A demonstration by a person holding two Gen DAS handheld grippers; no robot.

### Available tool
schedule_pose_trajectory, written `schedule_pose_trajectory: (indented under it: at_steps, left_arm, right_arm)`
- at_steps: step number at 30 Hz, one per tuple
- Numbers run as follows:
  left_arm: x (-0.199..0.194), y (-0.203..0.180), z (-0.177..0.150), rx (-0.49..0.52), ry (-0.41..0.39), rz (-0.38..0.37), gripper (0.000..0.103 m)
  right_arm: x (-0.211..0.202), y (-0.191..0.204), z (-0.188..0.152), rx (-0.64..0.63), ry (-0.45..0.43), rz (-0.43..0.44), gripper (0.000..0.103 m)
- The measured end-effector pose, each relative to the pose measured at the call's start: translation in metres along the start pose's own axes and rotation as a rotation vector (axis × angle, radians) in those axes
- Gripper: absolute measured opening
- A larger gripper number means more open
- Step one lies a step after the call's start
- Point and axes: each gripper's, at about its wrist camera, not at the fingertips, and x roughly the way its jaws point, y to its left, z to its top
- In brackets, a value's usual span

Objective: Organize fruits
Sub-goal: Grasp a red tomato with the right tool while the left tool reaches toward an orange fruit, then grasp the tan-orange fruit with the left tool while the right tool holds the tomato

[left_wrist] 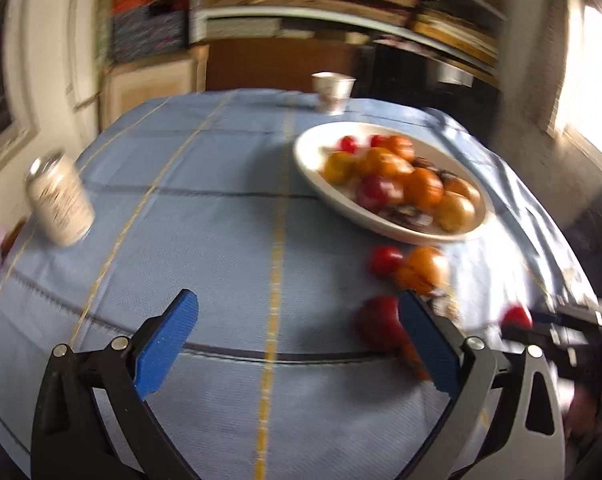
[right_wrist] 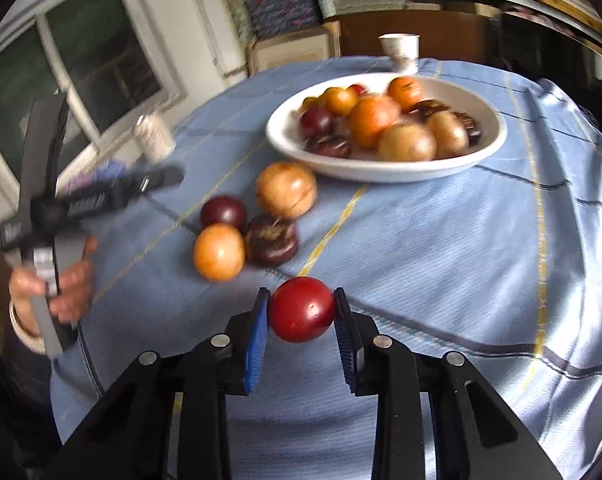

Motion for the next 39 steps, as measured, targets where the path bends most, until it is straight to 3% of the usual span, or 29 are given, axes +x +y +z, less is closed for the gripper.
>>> schedule_pose_trajectory:
  at_steps: [7, 9, 11, 15, 17, 20, 35, 39]
  left_arm:
    - [-0.026, -0.061, -0.019, 0.306, -0.075, -0.164, 0.098]
    - [-0.028, -0.072, -0.022, 0.351, -0.078, -0.186, 0.091]
    - [-0.024, -0.073, -0.022, 0.349, -0.045, -0.224, 0.08]
    - [-0.007, -0.069, -0.019, 0.312, 0.04, -0.249, 0.073]
    - [-0.003, -0.068, -0.019, 0.298, 0.063, -0.264, 0.061]
    - [0.004, -0.068, -0.02, 0.287, 0.1, -0.286, 0.052]
    - [0.026, -0.074, -0.022, 0.298, 0.213, -0.279, 0.051]
    - [0.037, -0.073, -0.023, 0.281, 0.267, -0.279, 0.042]
  right_arm:
    - [-0.006, -0.033, 0.002, 0.151, -0.03, -0.006, 0.032]
    - [-0.006, -0.035, 0.002, 0.161, -0.033, -0.008, 0.032]
    - [-0.006, -0.036, 0.002, 0.165, -0.033, -0.007, 0.032]
    - [-0.006, -0.036, 0.001, 0.165, -0.03, -0.02, 0.032]
    - [-0.007, -0.037, 0.002, 0.169, -0.033, -0.023, 0.032]
    - [-0.009, -0.038, 0.002, 0.175, -0.042, -0.021, 0.032]
    - [-0.012, -0.037, 0.002, 0.176, -0.047, 0.0, 0.032]
    - [-0.012, -0.037, 0.002, 0.177, -0.046, 0.0, 0.032]
